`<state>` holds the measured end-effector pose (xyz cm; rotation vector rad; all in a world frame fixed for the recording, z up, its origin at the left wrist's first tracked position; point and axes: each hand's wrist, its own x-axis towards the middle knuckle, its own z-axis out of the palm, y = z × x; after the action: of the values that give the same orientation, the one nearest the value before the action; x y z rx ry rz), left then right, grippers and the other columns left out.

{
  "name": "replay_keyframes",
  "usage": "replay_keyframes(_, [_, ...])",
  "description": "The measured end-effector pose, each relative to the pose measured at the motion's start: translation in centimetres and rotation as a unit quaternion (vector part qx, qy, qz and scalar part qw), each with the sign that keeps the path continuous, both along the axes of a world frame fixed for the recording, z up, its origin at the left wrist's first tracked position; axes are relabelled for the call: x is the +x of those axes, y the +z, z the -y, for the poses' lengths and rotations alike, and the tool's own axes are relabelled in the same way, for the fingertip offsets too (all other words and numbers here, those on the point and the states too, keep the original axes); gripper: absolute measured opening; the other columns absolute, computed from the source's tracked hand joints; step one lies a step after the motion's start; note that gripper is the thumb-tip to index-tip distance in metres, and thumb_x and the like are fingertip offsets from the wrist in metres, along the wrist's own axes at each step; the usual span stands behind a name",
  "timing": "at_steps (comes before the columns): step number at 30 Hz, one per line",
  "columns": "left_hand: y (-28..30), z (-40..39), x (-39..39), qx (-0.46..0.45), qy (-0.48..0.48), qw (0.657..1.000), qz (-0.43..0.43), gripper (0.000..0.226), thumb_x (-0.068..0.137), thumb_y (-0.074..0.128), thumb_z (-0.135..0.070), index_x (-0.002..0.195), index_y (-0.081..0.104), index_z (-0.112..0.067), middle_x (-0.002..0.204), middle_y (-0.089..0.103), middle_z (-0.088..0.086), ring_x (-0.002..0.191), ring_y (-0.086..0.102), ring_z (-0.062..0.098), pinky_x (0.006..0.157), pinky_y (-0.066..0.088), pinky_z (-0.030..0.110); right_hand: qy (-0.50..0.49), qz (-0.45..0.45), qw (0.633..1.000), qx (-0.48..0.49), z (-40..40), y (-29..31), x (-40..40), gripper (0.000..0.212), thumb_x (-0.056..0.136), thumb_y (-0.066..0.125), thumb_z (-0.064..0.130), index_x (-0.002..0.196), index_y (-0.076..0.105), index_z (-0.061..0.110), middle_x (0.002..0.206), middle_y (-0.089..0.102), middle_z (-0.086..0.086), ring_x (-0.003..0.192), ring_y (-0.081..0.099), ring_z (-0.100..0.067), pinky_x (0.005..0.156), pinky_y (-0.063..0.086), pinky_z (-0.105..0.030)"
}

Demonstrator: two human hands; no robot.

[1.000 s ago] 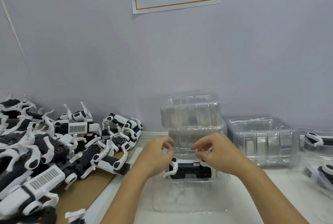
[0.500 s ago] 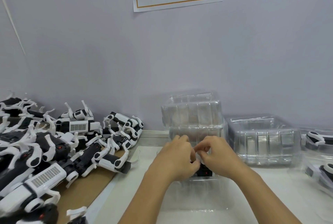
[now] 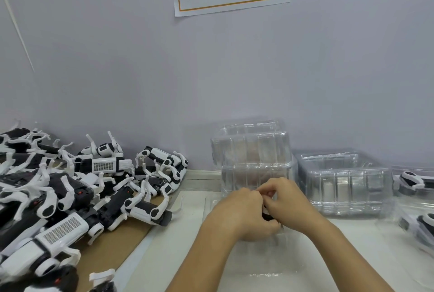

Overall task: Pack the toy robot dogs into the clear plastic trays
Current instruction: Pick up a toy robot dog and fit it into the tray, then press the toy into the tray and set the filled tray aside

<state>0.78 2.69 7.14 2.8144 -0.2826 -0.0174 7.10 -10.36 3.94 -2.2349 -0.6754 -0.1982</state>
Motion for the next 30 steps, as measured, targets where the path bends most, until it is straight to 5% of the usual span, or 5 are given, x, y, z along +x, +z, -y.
replay_keyframes(8, [-0.4, -3.9, 1.2, -0.044, 0.057, 0.997, 0.033, 0.022, 0.094, 0.064, -0.028, 0.115, 0.069, -0.025, 0.117, 0.061, -0.004, 0.100, 0.059, 0.014, 0.085, 0.048, 0.028, -0.001, -0.010, 1.000, 0.001, 0.3, 0.0, 0.1, 0.034, 0.090, 0.066, 0.010, 0.078, 0.073, 0.042, 0.073, 0.069, 0.004, 0.079, 0.060, -0.004, 0.067, 0.049, -0.012])
replay_keyframes(15, [-0.9, -5.1, 1.8, -0.107, 0.107, 0.988, 0.023, 0.006, 0.088, 0.075, -0.019, 0.090, 0.072, -0.024, 0.086, 0.065, -0.012, 0.075, 0.059, 0.000, 0.058, 0.038, 0.011, -0.009, -0.023, 1.000, 0.002, 0.2, 0.0, 0.2, 0.023, 0.091, 0.069, 0.015, 0.083, 0.076, 0.036, 0.065, 0.068, 0.006, 0.069, 0.062, 0.003, 0.058, 0.045, -0.007])
replay_keyframes(21, [-1.0, -4.6, 1.5, -0.090, 0.074, 0.993, 0.005, 0.015, 0.097, 0.060, -0.015, 0.096, 0.064, -0.029, 0.105, 0.059, -0.003, 0.092, 0.058, 0.014, 0.072, 0.048, 0.023, -0.015, -0.028, 1.000, -0.003, 0.1, 0.0, 0.1, 0.021, 0.092, 0.068, 0.016, 0.087, 0.076, 0.035, 0.070, 0.069, 0.005, 0.073, 0.063, 0.001, 0.059, 0.048, -0.009])
replay_keyframes(25, [-0.8, -4.5, 1.2, -0.056, 0.021, 0.998, 0.015, 0.020, 0.099, 0.055, -0.037, 0.117, 0.062, -0.036, 0.122, 0.049, -0.006, 0.124, 0.038, 0.013, 0.106, 0.035, 0.033, -0.015, -0.029, 0.999, -0.001, 0.2, 0.1, 0.1, 0.021, 0.092, 0.068, 0.016, 0.088, 0.077, 0.034, 0.071, 0.069, 0.004, 0.070, 0.064, -0.002, 0.059, 0.049, -0.011])
replay_keyframes(30, [-0.5, -4.4, 0.6, -0.051, 0.003, 0.998, -0.047, 0.050, 0.075, 0.067, -0.073, 0.119, 0.060, -0.051, 0.145, 0.037, -0.014, 0.139, 0.028, 0.014, 0.117, 0.026, 0.044, -0.009, -0.030, 0.999, 0.017, 0.3, 0.1, 0.2, 0.020, 0.090, 0.070, 0.015, 0.085, 0.077, 0.033, 0.066, 0.069, 0.004, 0.069, 0.064, 0.001, 0.057, 0.047, -0.009])
